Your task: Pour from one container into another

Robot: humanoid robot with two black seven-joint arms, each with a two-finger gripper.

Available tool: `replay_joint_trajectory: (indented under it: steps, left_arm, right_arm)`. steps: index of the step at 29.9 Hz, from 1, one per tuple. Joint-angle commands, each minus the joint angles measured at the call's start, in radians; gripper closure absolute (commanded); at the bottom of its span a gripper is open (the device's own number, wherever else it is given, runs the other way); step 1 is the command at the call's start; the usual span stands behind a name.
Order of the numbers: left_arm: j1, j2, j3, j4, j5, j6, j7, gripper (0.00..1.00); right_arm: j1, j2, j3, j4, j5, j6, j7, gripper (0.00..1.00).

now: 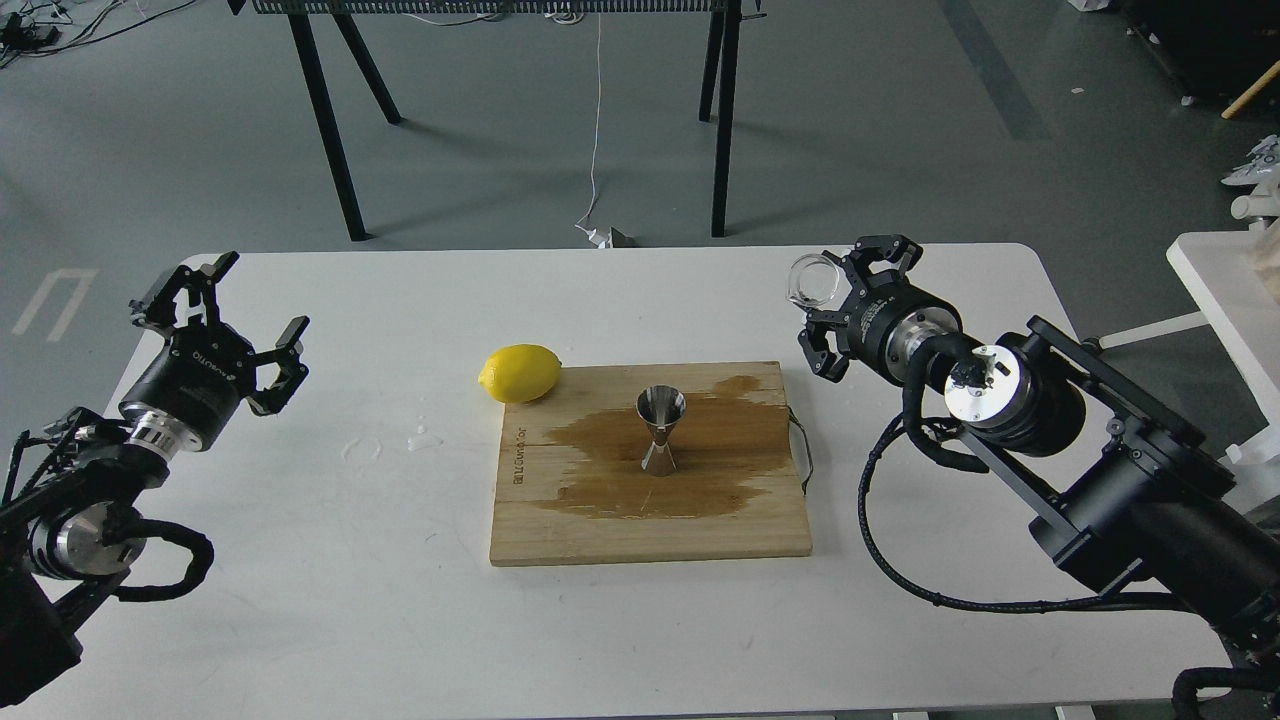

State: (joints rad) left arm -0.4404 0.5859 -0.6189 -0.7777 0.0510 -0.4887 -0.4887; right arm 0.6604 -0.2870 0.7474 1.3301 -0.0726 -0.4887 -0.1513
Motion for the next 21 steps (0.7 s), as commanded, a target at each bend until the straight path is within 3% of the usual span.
replay_joint_trajectory:
  steps: [1, 21]
  left_arm:
    - [0.000, 0.000, 0.001, 0.000, 0.000, 0.000, 0.000, 0.07]
    - [0.000, 0.000, -0.001, 0.001, 0.001, 0.000, 0.000, 0.07]
  right_arm:
    - [0.054, 0.034, -0.106, 0.000, -0.077, 0.000, -0.007, 0.60]
    - [0.065, 0.066, -0.217, 0.061, -0.434, 0.000, -0.094, 0.60]
